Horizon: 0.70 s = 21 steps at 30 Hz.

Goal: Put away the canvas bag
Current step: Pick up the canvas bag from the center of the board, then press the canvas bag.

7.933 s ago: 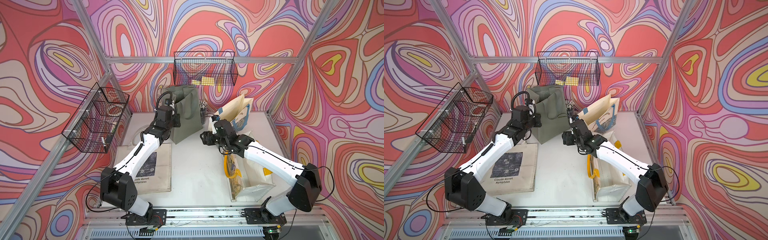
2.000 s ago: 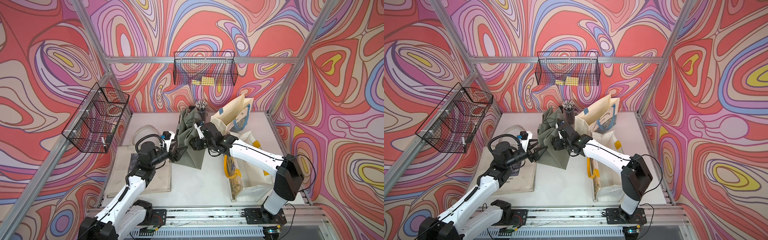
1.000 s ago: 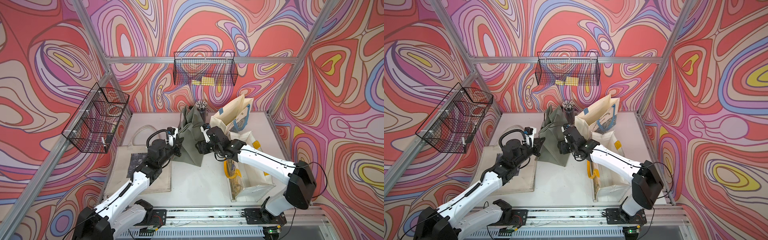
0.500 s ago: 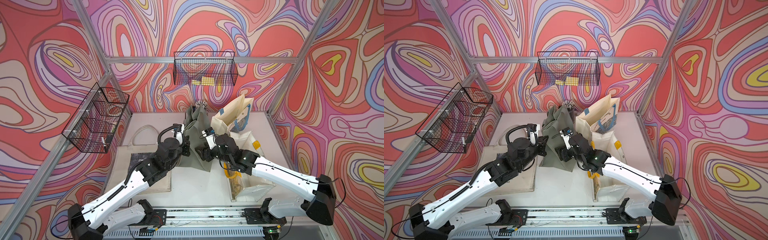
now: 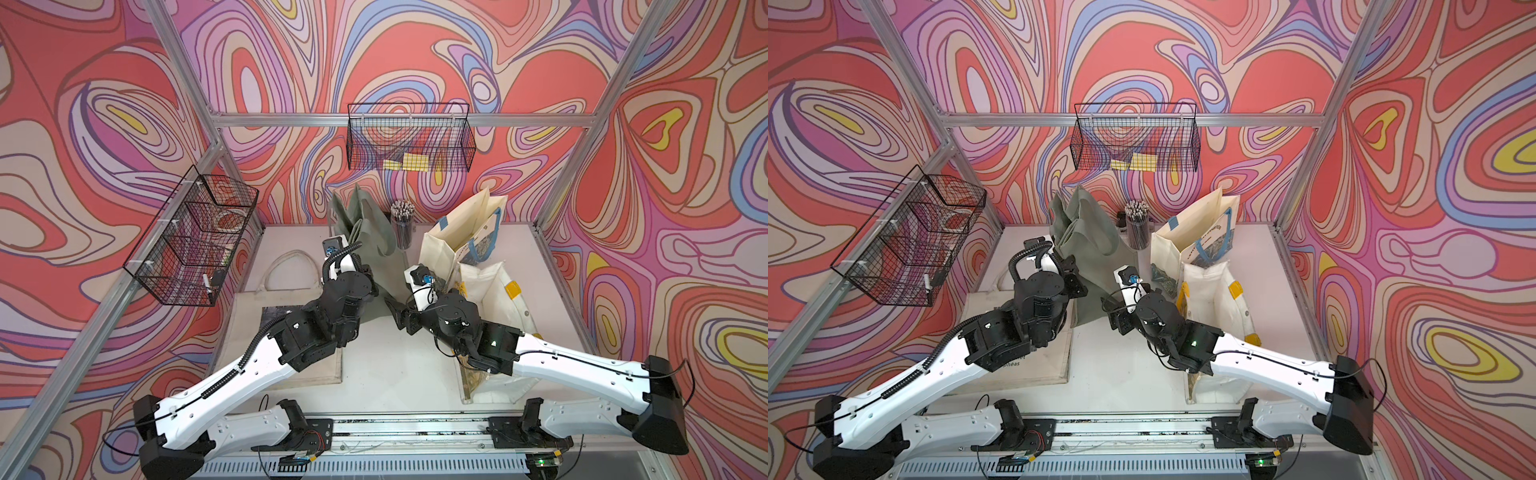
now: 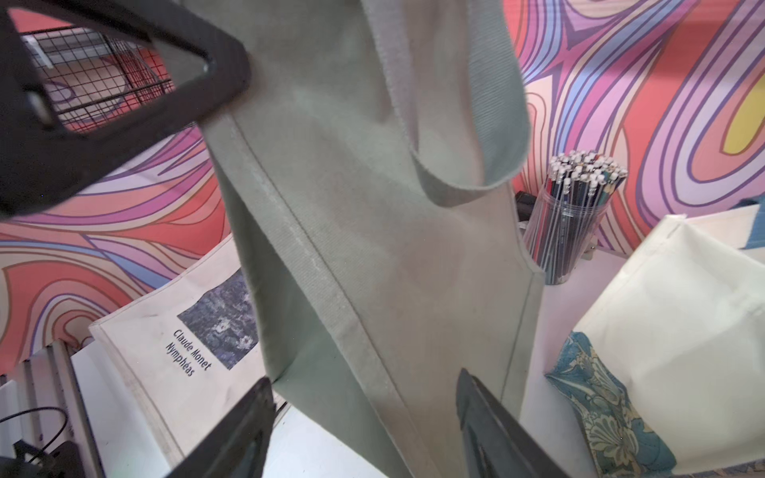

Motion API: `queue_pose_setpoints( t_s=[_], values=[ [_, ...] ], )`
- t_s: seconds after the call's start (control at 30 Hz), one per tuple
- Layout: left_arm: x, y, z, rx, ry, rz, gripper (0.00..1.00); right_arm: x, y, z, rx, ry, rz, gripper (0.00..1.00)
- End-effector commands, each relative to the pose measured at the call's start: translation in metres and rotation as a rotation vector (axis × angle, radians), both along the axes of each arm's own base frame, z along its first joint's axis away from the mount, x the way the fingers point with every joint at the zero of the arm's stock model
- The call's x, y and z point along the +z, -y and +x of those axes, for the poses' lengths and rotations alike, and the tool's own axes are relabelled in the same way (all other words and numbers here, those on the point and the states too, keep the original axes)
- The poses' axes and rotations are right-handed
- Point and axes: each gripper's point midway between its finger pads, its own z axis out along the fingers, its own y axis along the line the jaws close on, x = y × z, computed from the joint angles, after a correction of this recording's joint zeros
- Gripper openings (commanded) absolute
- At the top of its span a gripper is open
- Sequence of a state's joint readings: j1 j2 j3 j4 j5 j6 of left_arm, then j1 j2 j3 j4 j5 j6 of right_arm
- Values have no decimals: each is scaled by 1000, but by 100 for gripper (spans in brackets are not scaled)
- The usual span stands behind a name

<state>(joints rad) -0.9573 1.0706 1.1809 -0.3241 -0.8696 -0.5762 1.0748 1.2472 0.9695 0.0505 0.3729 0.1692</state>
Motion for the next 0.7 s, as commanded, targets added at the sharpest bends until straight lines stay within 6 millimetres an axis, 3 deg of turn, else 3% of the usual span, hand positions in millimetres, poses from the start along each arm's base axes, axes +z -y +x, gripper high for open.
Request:
queue_pose_setpoints(
  t_s=[0.0,0.23,0.53,0.67],
  values=[
    [21,-20,-5,112,35,-120,0,16,-6,7,-19,93,67,76],
    [29,-27,-9,135,25,-185,0,20,-39,4,97,197,117,80],
    [44,-33,-12,153,42,-265,0,-15,-50,33,-16,250,21,77],
    [44,-30,-10,145,55,-294,0,-11,-53,40,-51,277,52,69]
  ],
)
